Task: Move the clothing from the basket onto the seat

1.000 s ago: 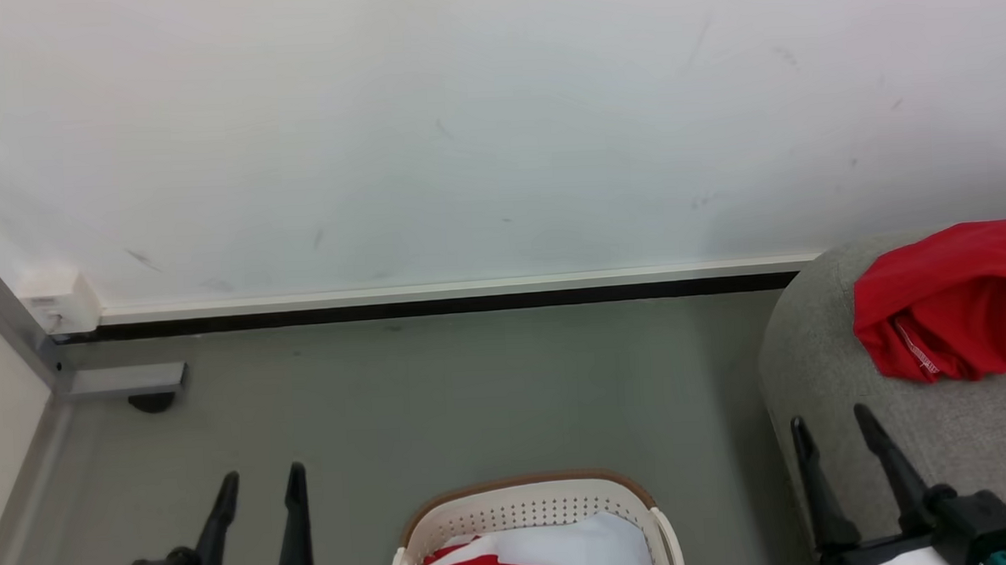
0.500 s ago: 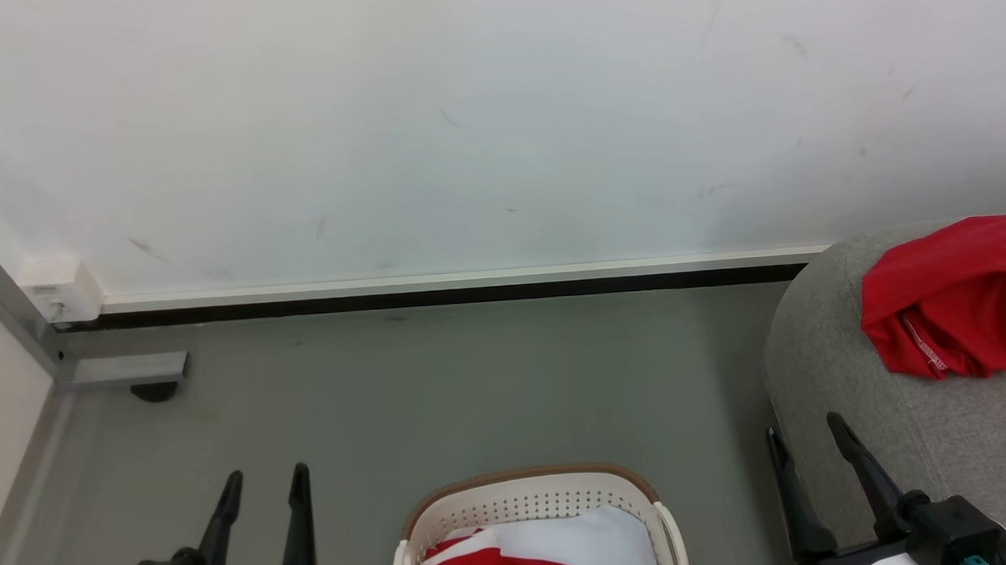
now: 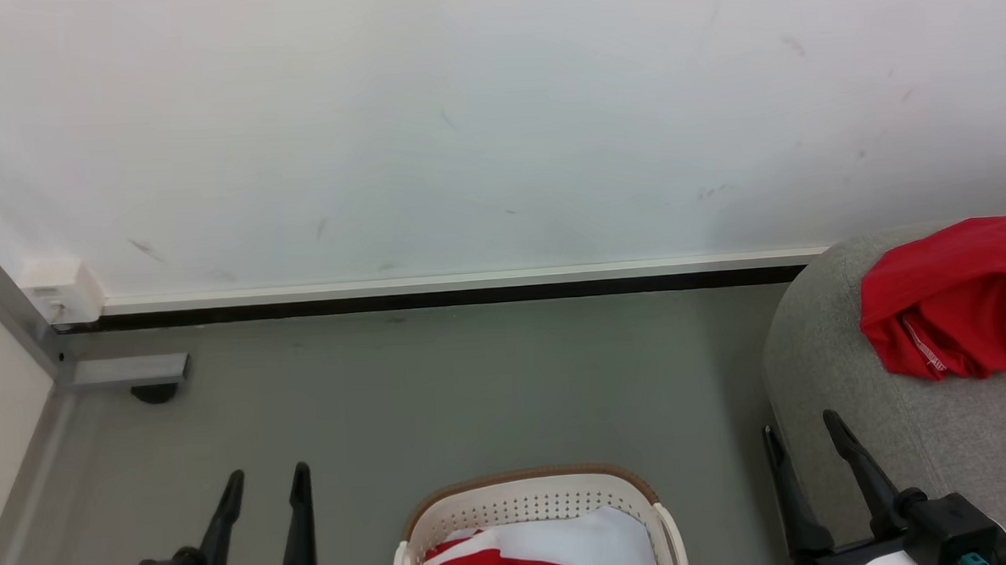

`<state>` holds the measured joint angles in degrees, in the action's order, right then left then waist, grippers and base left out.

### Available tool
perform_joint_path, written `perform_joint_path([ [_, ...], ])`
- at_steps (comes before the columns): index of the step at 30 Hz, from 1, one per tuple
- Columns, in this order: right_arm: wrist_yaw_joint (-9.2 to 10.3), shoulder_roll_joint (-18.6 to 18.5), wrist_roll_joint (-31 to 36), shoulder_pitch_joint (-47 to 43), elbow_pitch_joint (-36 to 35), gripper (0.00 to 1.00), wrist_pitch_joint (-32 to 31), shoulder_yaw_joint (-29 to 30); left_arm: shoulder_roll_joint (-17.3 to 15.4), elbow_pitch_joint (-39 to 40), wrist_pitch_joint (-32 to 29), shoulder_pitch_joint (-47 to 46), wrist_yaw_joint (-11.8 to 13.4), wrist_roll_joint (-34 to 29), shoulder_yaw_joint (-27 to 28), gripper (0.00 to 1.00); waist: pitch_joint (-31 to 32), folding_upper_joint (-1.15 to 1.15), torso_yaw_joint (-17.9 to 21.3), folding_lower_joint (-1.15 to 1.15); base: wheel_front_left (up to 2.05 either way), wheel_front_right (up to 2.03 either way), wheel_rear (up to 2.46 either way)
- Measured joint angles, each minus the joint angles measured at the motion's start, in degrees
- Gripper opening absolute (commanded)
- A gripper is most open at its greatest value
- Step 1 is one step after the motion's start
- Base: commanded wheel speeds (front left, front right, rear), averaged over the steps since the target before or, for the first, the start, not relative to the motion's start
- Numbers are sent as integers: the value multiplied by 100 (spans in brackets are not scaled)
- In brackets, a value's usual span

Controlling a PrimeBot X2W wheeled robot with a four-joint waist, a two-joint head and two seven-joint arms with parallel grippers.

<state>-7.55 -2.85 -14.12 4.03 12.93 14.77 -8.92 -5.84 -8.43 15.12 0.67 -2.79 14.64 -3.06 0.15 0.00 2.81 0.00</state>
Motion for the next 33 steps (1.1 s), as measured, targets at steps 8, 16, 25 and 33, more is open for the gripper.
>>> perform_joint_path([
  [8,0,0,-51,38,1,100,2,-31,89,-16,0,-33,-101,-99,55,100,-38,0,58,0,0,0,0],
  [16,0,3,-77,235,-12,100,13,-74,118,-80,0,-264,-226,-185,-21,100,-258,0,186,0,0,0,0],
  [25,0,4,-129,617,-133,100,19,-133,-10,-263,1,-810,-376,-267,-290,100,-785,0,373,0,0,0,0],
  [33,0,3,-202,988,-450,100,20,16,-367,-847,-319,-1566,-447,-420,-960,100,-1519,0,554,-1,0,0,0],
])
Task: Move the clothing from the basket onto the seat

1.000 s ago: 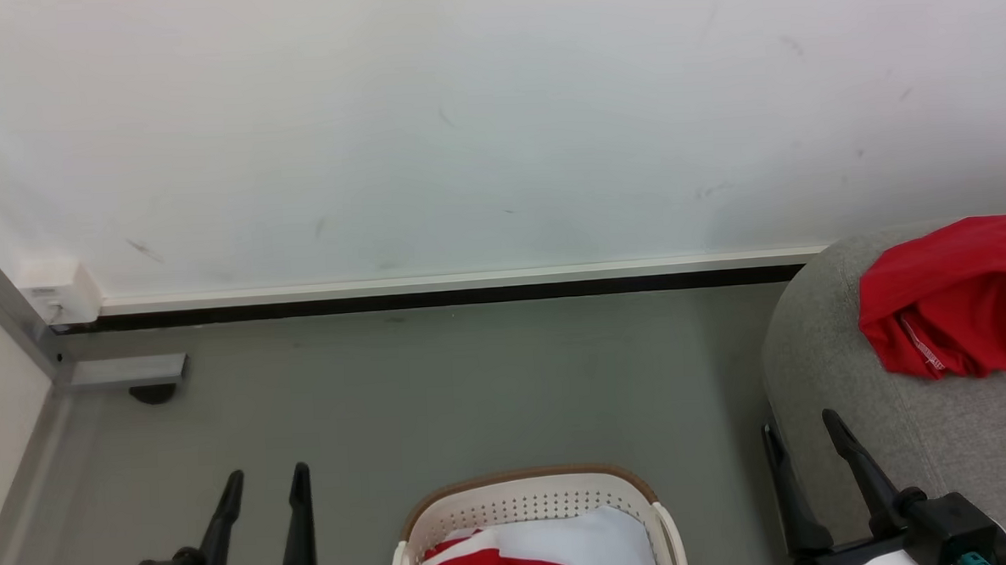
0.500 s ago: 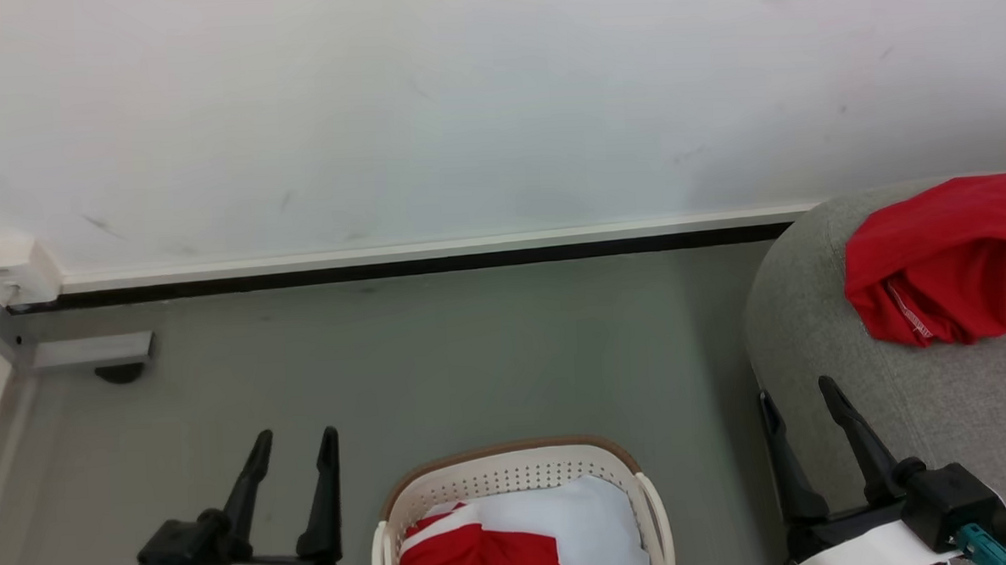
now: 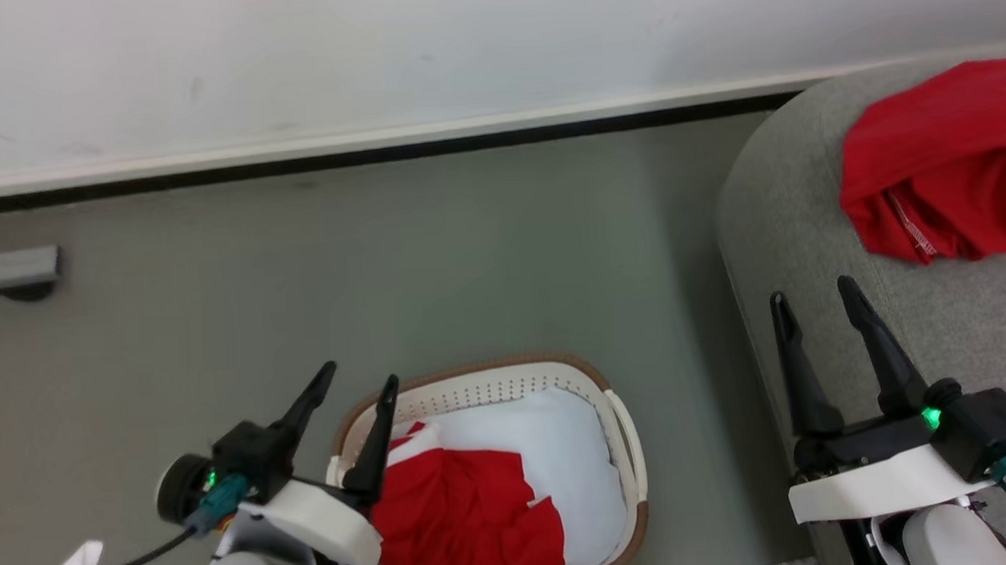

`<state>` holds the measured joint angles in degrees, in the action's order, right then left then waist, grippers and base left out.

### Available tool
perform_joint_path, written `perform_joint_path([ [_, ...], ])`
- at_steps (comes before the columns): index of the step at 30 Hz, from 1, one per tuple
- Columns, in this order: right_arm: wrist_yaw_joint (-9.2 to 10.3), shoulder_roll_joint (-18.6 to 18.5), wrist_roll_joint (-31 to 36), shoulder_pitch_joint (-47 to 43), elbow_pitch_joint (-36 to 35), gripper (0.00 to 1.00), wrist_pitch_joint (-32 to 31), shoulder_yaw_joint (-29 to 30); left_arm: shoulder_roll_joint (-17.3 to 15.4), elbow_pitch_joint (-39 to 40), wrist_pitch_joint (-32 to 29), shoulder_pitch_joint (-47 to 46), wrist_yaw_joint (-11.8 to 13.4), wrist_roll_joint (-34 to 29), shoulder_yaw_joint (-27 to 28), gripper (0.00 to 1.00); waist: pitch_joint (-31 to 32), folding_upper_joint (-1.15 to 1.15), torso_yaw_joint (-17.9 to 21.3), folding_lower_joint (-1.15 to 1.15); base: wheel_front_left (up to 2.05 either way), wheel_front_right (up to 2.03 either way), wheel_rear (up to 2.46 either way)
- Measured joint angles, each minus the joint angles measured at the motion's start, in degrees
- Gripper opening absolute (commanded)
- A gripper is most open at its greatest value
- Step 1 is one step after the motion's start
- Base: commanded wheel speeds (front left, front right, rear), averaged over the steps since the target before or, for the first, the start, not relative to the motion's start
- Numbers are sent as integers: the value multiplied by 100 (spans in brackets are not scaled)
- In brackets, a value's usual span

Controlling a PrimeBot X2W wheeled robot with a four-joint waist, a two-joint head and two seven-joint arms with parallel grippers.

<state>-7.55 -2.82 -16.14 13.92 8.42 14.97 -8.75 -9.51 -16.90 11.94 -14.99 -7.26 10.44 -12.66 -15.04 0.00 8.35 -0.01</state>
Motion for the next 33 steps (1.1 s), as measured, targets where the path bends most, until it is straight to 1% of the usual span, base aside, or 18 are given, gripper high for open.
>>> perform_joint_path([
  [4,0,2,-4,176,-163,100,0,121,-205,-370,-167,-464,-13,-93,-474,100,-417,0,107,0,0,0,0],
  [10,0,-4,-58,426,-391,100,0,419,-552,-1083,-390,-1178,-29,-104,-1526,100,-1001,0,293,-1,0,0,0],
  [15,0,-2,-102,572,-586,100,0,571,-790,-1770,-543,-1788,-29,69,-2374,100,-1447,0,453,-1,0,0,0],
  [16,0,-2,-110,602,-624,100,0,593,-803,-1902,-589,-1886,-29,187,-2549,100,-1532,0,483,-1,0,0,0],
  [19,0,-2,-133,618,-691,100,0,686,-884,-2324,-779,-2118,-30,342,-3188,100,-1762,0,569,0,0,0,0],
  [23,0,-1,-162,702,-814,100,0,764,-1013,-2822,-951,-2560,-29,485,-3891,100,-2056,0,664,0,0,0,0],
  [28,0,-3,-210,772,-939,100,0,776,-1095,-3345,-1144,-2990,-30,575,-4654,100,-2396,0,797,0,0,0,0],
  [33,0,-3,-307,890,-1076,100,0,742,-1190,-3745,-1199,-3429,-29,682,-5356,100,-2763,0,951,0,0,0,0],
])
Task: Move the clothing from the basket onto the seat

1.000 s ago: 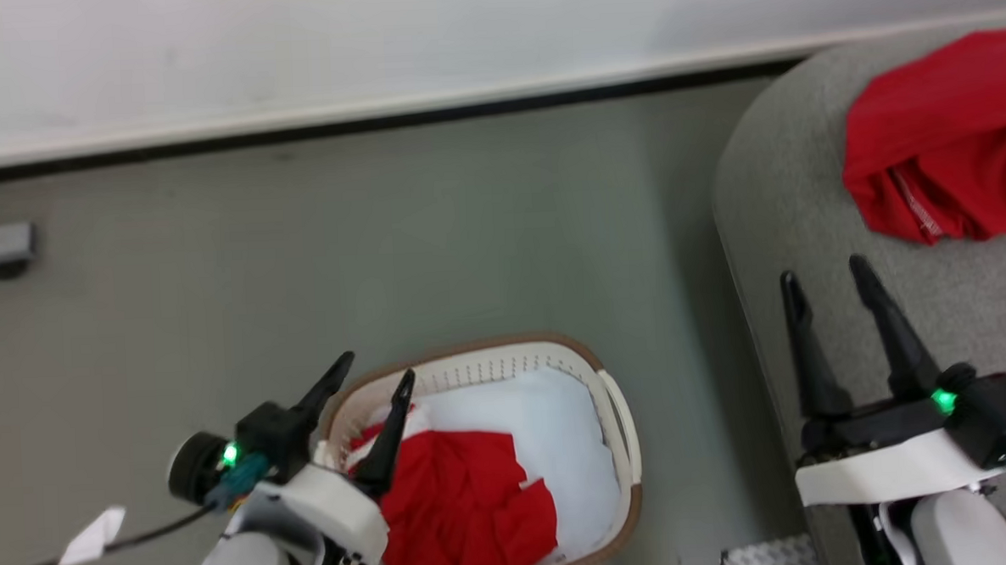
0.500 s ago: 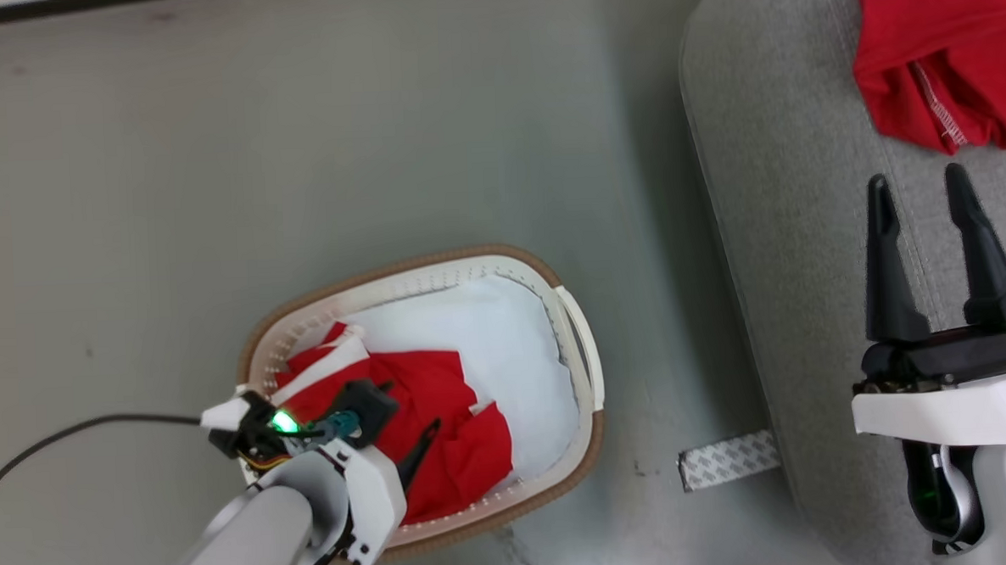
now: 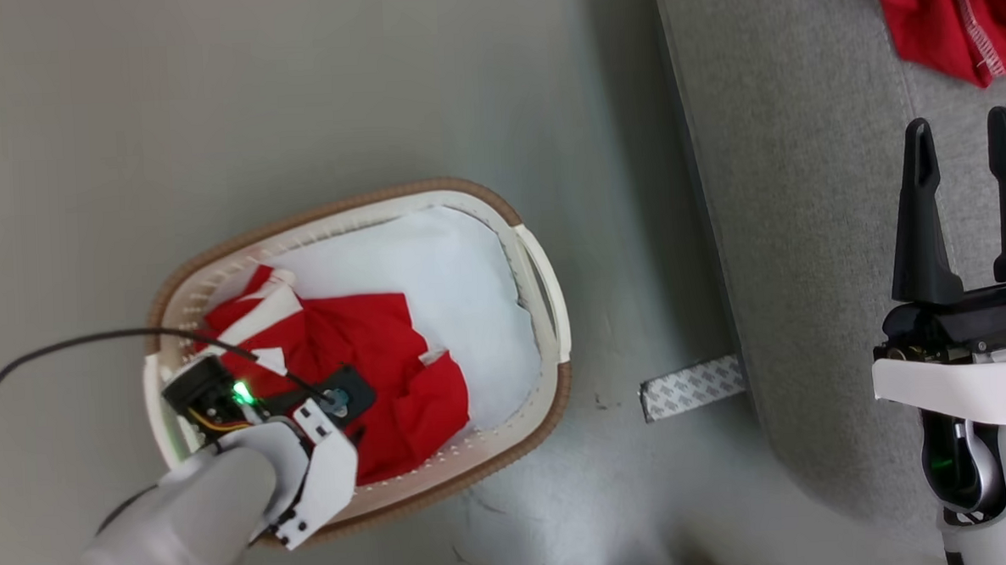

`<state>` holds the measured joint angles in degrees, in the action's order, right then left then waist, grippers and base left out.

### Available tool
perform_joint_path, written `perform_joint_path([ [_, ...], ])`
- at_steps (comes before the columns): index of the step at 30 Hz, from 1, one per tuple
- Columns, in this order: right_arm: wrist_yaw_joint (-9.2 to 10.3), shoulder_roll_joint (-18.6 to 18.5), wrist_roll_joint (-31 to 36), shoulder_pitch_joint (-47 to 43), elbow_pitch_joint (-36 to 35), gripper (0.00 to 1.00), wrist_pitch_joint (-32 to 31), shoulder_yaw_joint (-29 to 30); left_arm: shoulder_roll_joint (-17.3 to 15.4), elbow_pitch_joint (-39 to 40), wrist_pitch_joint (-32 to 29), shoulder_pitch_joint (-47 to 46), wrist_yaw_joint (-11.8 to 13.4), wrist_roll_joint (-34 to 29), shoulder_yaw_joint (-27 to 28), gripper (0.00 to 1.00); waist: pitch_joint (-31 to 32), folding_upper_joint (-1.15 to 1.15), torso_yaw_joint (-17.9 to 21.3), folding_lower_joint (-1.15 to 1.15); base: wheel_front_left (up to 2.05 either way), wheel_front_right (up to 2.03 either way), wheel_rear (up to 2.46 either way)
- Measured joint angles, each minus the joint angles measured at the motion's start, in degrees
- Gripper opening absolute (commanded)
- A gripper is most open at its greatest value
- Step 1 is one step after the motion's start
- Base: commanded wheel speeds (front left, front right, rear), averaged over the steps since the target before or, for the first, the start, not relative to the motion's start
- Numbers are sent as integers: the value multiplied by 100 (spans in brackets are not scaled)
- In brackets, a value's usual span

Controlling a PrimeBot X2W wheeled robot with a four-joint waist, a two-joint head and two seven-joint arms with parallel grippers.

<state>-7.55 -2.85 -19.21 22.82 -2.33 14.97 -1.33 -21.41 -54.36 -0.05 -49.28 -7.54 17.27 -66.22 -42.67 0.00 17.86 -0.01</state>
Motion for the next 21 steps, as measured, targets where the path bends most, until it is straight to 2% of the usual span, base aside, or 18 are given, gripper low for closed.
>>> perform_joint_path([
  [6,0,0,-103,5,-153,100,0,-19,-134,-401,-45,-373,0,154,-476,100,-408,0,193,0,0,0,0],
  [18,0,-1,-238,-5,-278,100,0,-94,-279,-803,-247,-670,-1,245,-673,100,-934,0,549,1,0,0,0],
  [19,0,-1,-241,-10,-278,100,0,-111,-290,-798,-255,-664,-1,298,-677,88,-949,0,566,1,0,0,0],
  [20,0,-1,-240,-21,-278,100,1,-124,-305,-788,-256,-669,-1,349,-680,44,-963,0,579,1,0,0,0],
  [21,0,-1,-240,-26,-278,100,0,-134,-314,-777,-258,-677,-1,355,-681,13,-976,0,585,1,0,0,0],
])
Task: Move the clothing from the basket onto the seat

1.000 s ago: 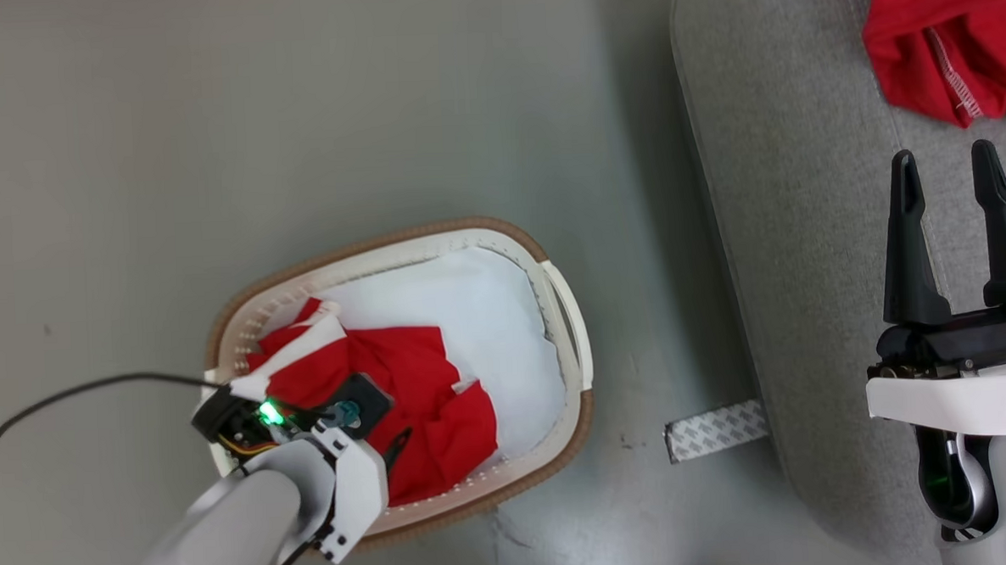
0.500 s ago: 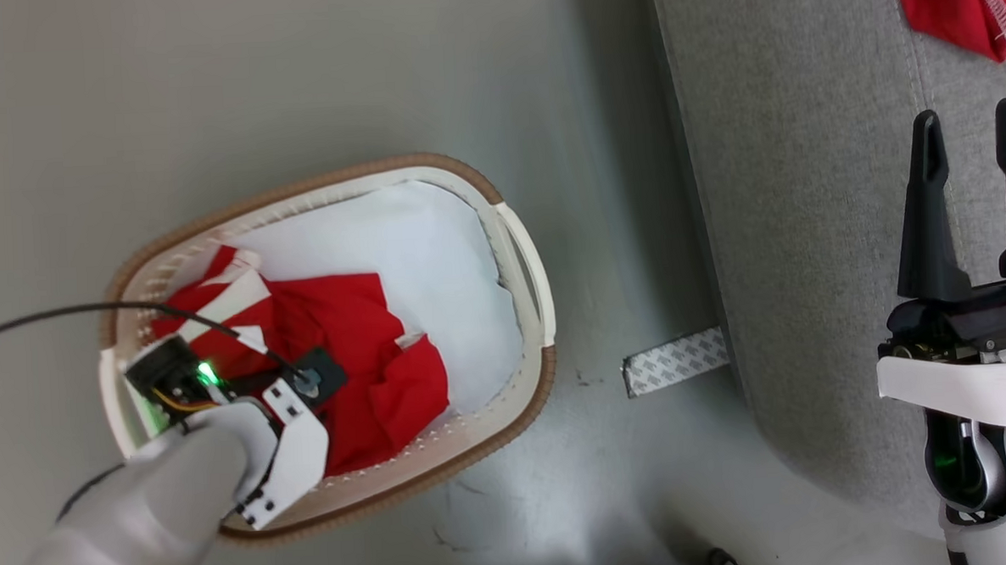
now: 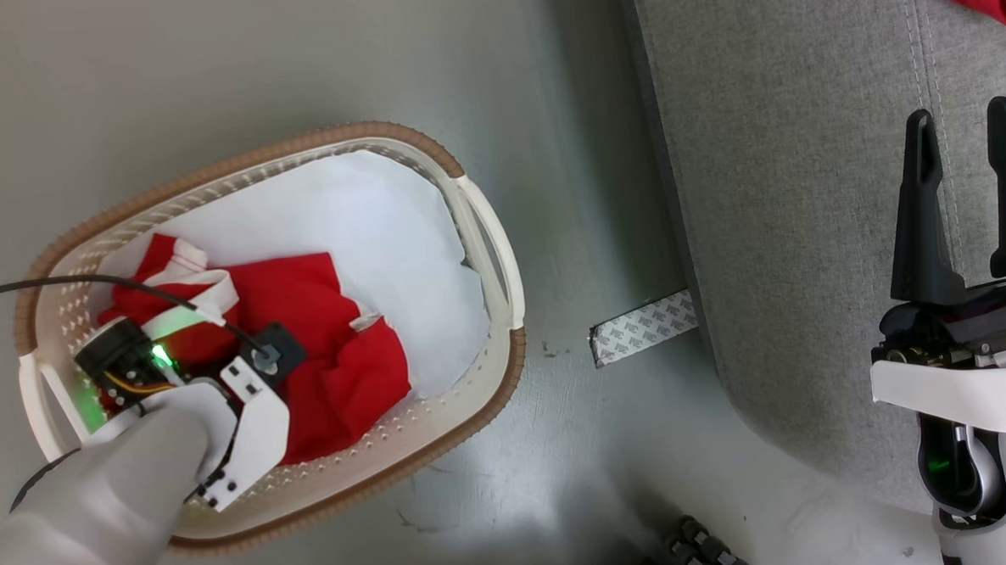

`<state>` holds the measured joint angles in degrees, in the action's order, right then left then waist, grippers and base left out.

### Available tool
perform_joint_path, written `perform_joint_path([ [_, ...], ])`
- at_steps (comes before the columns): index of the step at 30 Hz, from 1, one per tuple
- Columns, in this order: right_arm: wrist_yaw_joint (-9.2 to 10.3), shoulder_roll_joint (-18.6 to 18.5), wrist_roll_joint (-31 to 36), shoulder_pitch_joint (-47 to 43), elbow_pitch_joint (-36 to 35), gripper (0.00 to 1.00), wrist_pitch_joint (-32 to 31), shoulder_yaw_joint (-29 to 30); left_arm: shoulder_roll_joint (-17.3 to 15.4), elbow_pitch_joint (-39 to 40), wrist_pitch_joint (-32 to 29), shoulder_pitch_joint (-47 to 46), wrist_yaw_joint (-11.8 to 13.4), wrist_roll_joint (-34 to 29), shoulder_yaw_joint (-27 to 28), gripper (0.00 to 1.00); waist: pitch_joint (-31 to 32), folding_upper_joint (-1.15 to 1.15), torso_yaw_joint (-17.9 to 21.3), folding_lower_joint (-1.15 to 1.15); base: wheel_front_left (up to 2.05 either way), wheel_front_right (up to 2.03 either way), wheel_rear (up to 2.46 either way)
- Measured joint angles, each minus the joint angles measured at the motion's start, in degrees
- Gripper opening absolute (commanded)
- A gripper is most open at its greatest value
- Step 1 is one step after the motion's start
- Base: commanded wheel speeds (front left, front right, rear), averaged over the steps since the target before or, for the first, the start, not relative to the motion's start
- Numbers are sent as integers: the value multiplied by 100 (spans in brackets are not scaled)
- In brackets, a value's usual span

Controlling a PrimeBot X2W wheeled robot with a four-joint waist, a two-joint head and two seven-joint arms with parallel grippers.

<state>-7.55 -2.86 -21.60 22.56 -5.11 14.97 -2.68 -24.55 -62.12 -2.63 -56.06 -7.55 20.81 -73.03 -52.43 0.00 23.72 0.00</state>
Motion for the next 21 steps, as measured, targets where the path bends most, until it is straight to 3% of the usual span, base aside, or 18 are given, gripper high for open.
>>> perform_joint_path([
  [1,0,0,1,-2,1,100,0,-3,-5,11,-8,-5,0,0,-1,0,-10,0,2,0,0,0,0],
  [10,0,1,88,36,84,100,0,3,121,52,145,85,1,110,-26,0,232,0,-94,0,0,0,0],
  [21,0,3,311,-58,391,100,1,80,786,-88,999,576,1,1024,47,0,1385,0,-280,0,0,0,0],
])
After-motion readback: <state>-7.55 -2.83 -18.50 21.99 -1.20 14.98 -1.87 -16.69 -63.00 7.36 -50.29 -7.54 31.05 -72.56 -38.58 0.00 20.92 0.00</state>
